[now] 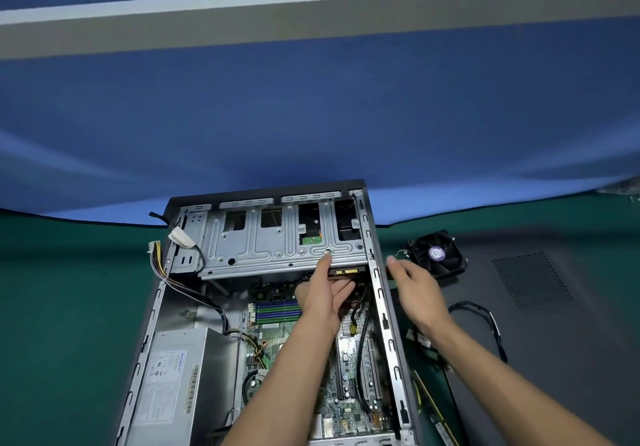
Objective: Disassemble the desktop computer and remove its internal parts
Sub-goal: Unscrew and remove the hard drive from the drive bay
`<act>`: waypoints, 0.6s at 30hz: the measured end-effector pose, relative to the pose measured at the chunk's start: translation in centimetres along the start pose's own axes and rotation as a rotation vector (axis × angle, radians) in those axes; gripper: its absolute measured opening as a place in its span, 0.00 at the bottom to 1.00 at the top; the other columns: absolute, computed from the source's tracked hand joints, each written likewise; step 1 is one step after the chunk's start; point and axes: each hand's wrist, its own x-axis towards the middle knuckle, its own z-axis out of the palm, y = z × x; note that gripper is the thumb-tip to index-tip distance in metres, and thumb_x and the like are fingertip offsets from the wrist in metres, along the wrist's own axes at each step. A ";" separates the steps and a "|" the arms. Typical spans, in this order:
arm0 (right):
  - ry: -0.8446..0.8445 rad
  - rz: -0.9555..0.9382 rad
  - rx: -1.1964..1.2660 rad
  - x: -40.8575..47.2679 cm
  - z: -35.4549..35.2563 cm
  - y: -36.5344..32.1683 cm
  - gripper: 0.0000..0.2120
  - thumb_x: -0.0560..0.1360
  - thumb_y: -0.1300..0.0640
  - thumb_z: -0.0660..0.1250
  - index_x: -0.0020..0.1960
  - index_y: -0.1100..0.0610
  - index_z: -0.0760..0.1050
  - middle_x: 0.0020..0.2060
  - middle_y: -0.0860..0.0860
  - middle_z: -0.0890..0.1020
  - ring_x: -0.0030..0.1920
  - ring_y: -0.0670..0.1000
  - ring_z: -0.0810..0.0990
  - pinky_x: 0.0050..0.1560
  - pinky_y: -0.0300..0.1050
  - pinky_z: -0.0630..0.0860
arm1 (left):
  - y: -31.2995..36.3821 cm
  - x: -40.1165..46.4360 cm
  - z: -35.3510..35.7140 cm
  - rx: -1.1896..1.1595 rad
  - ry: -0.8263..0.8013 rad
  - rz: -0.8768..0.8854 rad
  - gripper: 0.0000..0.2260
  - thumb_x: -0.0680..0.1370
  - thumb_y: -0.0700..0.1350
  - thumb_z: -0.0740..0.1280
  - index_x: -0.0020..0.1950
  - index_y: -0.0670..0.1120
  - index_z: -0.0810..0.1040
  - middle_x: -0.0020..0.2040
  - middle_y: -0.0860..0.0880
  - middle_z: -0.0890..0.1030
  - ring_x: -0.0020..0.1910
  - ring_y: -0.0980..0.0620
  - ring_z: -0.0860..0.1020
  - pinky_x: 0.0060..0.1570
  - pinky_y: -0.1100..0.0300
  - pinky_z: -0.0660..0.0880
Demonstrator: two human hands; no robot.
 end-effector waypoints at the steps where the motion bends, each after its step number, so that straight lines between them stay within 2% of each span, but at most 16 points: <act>1: 0.009 0.015 0.039 0.1 -0.4 0.4 0.14 0.80 0.45 0.56 0.47 0.50 0.77 0.44 0.43 0.81 0.41 0.41 0.78 0.42 0.38 0.70 | -0.1 -0.1 0.2 0.025 -0.003 -0.002 0.20 0.71 0.45 0.74 0.56 0.39 0.71 0.48 0.36 0.78 0.42 0.42 0.82 0.49 0.49 0.80; 3: 0.015 0.077 0.096 0.4 -1.0 1.3 0.12 0.80 0.50 0.60 0.42 0.50 0.77 0.40 0.47 0.82 0.36 0.44 0.81 0.39 0.43 0.76 | -0.6 -0.5 1.0 0.082 -0.035 -0.049 0.20 0.71 0.47 0.74 0.57 0.39 0.73 0.51 0.38 0.79 0.46 0.42 0.82 0.50 0.48 0.79; 5: 0.015 0.151 0.115 0.7 -1.3 2.4 0.10 0.78 0.57 0.62 0.40 0.52 0.78 0.39 0.51 0.83 0.34 0.50 0.81 0.40 0.48 0.78 | -1.3 -1.0 2.2 0.137 -0.075 -0.107 0.20 0.72 0.49 0.73 0.58 0.40 0.75 0.54 0.38 0.80 0.51 0.42 0.81 0.45 0.51 0.79; 7: 0.020 0.196 0.022 1.1 -1.5 3.6 0.09 0.76 0.60 0.63 0.38 0.53 0.77 0.37 0.52 0.83 0.35 0.52 0.80 0.41 0.49 0.77 | -2.0 -1.2 3.0 0.190 -0.080 -0.111 0.21 0.73 0.52 0.71 0.60 0.40 0.75 0.56 0.38 0.80 0.55 0.41 0.79 0.40 0.54 0.78; 10: -0.095 0.231 -0.228 1.3 -1.4 5.3 0.09 0.76 0.57 0.65 0.38 0.56 0.77 0.32 0.51 0.80 0.31 0.51 0.76 0.39 0.46 0.74 | -2.0 -0.9 3.0 0.285 -0.074 -0.096 0.24 0.74 0.54 0.69 0.64 0.41 0.74 0.60 0.40 0.79 0.59 0.42 0.78 0.47 0.52 0.79; 11: -0.175 0.246 -0.299 1.2 -1.1 5.7 0.10 0.76 0.55 0.65 0.39 0.58 0.77 0.31 0.52 0.78 0.30 0.51 0.74 0.38 0.46 0.74 | -1.8 -0.9 2.9 0.316 -0.084 -0.098 0.25 0.74 0.55 0.69 0.65 0.41 0.74 0.63 0.40 0.77 0.59 0.43 0.78 0.42 0.55 0.80; 12: -0.252 0.263 -0.368 1.0 -0.7 5.9 0.11 0.77 0.53 0.65 0.39 0.59 0.76 0.31 0.52 0.77 0.29 0.50 0.73 0.38 0.45 0.75 | -1.6 -0.9 2.8 0.340 -0.098 -0.101 0.25 0.74 0.56 0.69 0.65 0.41 0.74 0.64 0.41 0.76 0.56 0.45 0.79 0.32 0.60 0.78; 13: -0.313 0.282 -0.439 0.8 -0.3 6.0 0.10 0.77 0.52 0.65 0.42 0.58 0.76 0.32 0.52 0.77 0.30 0.50 0.73 0.38 0.45 0.75 | -1.4 -1.0 2.7 0.359 -0.113 -0.104 0.25 0.74 0.56 0.69 0.64 0.42 0.75 0.63 0.42 0.77 0.49 0.48 0.80 0.25 0.62 0.74; 14: -0.357 0.291 -0.506 0.7 0.1 6.0 0.09 0.76 0.51 0.66 0.47 0.57 0.75 0.34 0.51 0.77 0.31 0.49 0.74 0.39 0.45 0.76 | -1.3 -1.0 2.6 0.377 -0.124 -0.107 0.23 0.74 0.57 0.68 0.62 0.43 0.76 0.58 0.43 0.80 0.44 0.50 0.78 0.24 0.63 0.72; 16: -0.401 0.303 -0.591 0.4 0.9 6.0 0.12 0.76 0.55 0.65 0.58 0.56 0.71 0.42 0.51 0.80 0.38 0.50 0.77 0.41 0.43 0.75 | -1.2 -1.0 2.6 0.407 -0.122 -0.112 0.18 0.73 0.57 0.68 0.56 0.45 0.78 0.46 0.47 0.83 0.40 0.52 0.78 0.30 0.59 0.72; 18: -0.419 0.304 -0.655 0.3 1.3 6.1 0.10 0.77 0.61 0.63 0.57 0.59 0.73 0.49 0.53 0.81 0.45 0.51 0.81 0.44 0.41 0.75 | -1.2 -0.9 2.5 0.426 -0.119 -0.111 0.17 0.73 0.57 0.69 0.54 0.46 0.78 0.41 0.49 0.81 0.39 0.52 0.78 0.33 0.58 0.73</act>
